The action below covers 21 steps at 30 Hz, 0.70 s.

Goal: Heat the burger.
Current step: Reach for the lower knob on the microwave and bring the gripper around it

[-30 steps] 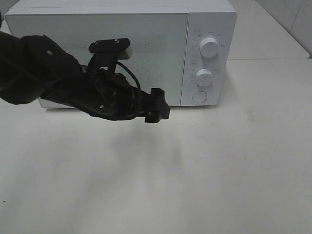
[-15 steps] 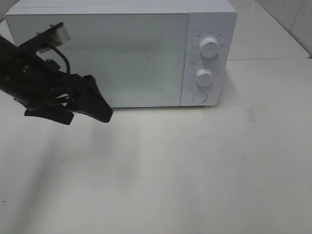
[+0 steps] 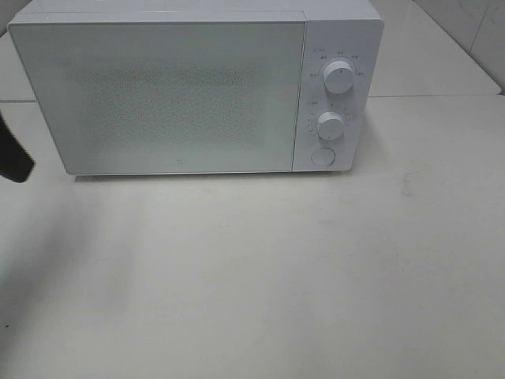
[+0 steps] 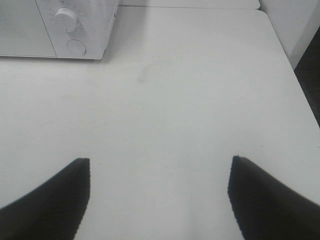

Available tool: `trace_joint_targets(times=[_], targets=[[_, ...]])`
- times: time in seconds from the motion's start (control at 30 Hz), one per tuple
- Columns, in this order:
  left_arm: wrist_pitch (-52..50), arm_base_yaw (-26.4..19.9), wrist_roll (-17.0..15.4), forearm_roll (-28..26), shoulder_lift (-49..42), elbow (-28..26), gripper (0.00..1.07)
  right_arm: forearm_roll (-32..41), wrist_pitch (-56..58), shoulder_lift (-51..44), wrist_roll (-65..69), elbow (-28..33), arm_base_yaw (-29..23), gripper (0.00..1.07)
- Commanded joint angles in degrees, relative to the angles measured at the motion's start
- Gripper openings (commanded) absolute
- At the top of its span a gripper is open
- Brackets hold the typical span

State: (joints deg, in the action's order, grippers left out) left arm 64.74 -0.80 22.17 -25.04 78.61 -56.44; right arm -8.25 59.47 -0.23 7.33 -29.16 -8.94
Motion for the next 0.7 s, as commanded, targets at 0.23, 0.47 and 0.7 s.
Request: trace_joint_targets(times=[0.23, 0.47, 0.7], targets=[[3.2, -4.1, -15.1, 16.3, -13.6, 0.7, 1.00, -0.1, 0.0, -1.5, -0.7, 0.1, 0.2, 0.75], [2.2, -4.1, -15.2, 17.9, -24.2, 6.6, 1.00, -0.1, 0.0, -1.5, -0.7, 0.1, 0.2, 0.75], [1.3, -4.1, -15.2, 18.0, -38.7, 17.2, 1.00, -0.1, 0.0, -1.5, -0.7, 0.1, 0.2, 0.75]])
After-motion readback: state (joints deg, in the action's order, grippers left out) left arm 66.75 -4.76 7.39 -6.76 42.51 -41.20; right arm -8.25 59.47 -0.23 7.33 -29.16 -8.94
